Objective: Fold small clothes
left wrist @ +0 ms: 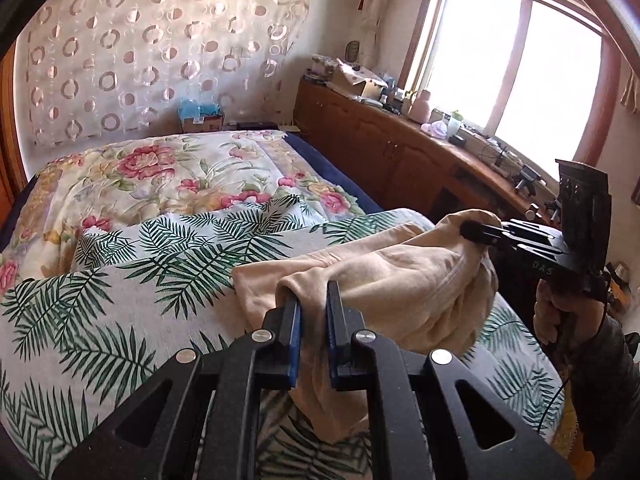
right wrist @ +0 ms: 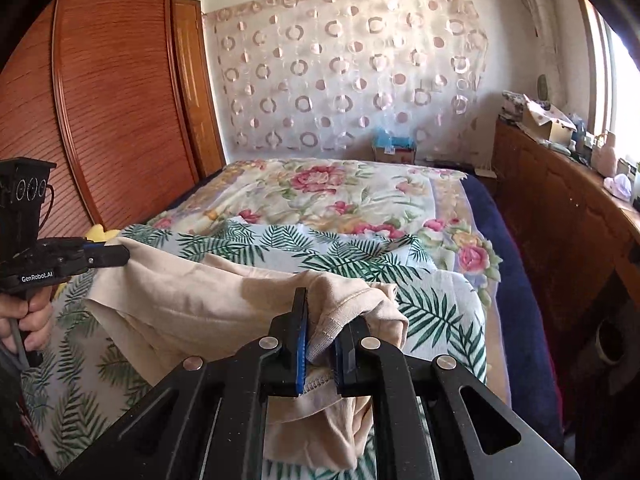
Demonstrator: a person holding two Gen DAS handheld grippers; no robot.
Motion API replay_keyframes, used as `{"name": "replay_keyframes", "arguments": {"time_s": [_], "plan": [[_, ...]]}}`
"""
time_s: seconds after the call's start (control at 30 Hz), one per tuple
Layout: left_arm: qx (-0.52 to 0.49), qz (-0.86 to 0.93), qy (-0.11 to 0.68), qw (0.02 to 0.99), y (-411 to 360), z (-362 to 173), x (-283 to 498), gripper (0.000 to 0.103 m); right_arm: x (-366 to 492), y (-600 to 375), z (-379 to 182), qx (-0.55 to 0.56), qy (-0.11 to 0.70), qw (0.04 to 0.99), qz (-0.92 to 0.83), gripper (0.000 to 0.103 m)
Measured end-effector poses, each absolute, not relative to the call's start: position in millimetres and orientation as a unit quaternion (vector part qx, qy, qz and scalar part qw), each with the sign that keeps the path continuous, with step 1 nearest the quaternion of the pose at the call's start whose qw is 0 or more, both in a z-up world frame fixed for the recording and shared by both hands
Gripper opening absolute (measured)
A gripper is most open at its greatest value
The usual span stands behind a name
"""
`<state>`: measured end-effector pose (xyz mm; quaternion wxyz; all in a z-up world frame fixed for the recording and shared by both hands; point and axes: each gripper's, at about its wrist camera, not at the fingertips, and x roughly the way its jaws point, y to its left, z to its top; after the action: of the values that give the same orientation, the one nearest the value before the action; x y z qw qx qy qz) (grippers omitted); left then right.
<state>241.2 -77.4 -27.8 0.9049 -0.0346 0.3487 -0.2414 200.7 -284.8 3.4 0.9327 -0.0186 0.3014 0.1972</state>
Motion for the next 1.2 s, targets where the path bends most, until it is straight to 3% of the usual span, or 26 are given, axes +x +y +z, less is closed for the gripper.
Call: {"name": "replay_keyframes", "arguments": {"time_s": [0.3, 0.4, 0.5, 0.6, 0.67, 0.77, 1.2], "plan": [[-0.042, -0.231, 0.391, 0.890, -78.0, -57.3, 273.2, 0.012, 232.1, -273.3, -1.0, -0.029, 0.336, 0.921, 0.193, 0.010], [-0.027, -0.228, 0.392, 0.891, -79.3, -56.9, 270.7, 0.019, 226.4, -274.4, 7.3, -0.025, 0.337, 0.921, 0.196, 0.016], [-0.022, -0.224, 0.380, 0.897, -77.3, -48.8, 264.8, 0.043, 222.7, -276.4, 16.5, -0.027, 0.335, 0.921, 0.199, 0.026], [-0.023, -0.228, 0.368, 0.901, -71.8, -40.9, 256.2, 0.053, 216.3, -280.1, 20.7, -0.031, 0.330, 0.924, 0.191, 0.035], [-0.021, -0.233, 0.365, 0.901, -67.2, -39.4, 246.6, 0.066, 207.2, -284.1, 26.0, -0.036, 0.324, 0.929, 0.177, 0.047], [-0.015, -0.240, 0.374, 0.896, -62.1, -46.6, 234.4, 0.074, 190.3, -292.3, 28.5, -0.043, 0.320, 0.930, 0.174, 0.048], [0.047, -0.227, 0.417, 0.879, -79.0, -82.7, 243.1, 0.074, 178.9, -294.3, 13.1, -0.097, 0.369, 0.905, 0.190, 0.048]]}}
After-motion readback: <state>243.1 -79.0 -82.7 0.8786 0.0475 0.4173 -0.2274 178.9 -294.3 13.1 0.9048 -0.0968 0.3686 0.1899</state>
